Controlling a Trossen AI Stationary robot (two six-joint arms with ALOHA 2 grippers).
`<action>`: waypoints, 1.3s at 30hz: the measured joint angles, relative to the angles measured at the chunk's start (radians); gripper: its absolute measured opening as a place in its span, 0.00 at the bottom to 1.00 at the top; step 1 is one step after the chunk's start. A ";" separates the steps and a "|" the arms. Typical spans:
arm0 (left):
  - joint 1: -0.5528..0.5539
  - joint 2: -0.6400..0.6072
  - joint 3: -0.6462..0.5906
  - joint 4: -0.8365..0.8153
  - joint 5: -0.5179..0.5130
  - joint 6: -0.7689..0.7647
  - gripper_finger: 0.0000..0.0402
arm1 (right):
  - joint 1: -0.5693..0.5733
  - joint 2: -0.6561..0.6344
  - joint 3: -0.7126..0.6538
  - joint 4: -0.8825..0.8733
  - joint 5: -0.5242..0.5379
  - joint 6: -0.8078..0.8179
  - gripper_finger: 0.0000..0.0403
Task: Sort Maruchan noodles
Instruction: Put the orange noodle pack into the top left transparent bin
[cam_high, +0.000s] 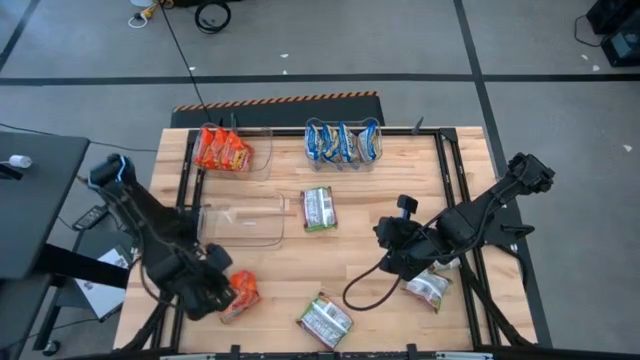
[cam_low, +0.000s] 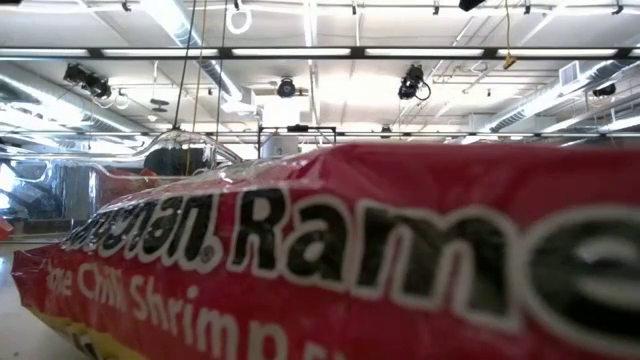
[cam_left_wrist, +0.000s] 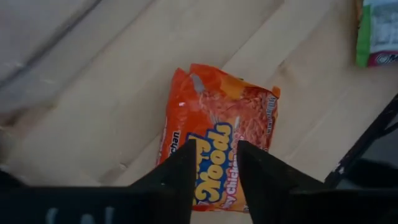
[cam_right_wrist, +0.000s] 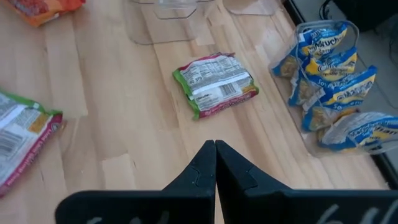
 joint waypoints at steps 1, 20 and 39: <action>-0.020 -0.023 -0.038 0.030 -0.017 -0.040 0.33 | -0.001 0.000 0.000 -0.001 0.000 0.014 0.02; -0.149 -0.090 -0.412 0.455 -0.021 -0.198 0.43 | -0.019 0.000 0.000 -0.004 -0.010 0.123 0.02; -0.144 -0.088 -0.485 0.613 -0.053 -0.145 0.16 | -0.035 0.000 0.000 -0.008 -0.004 0.078 0.03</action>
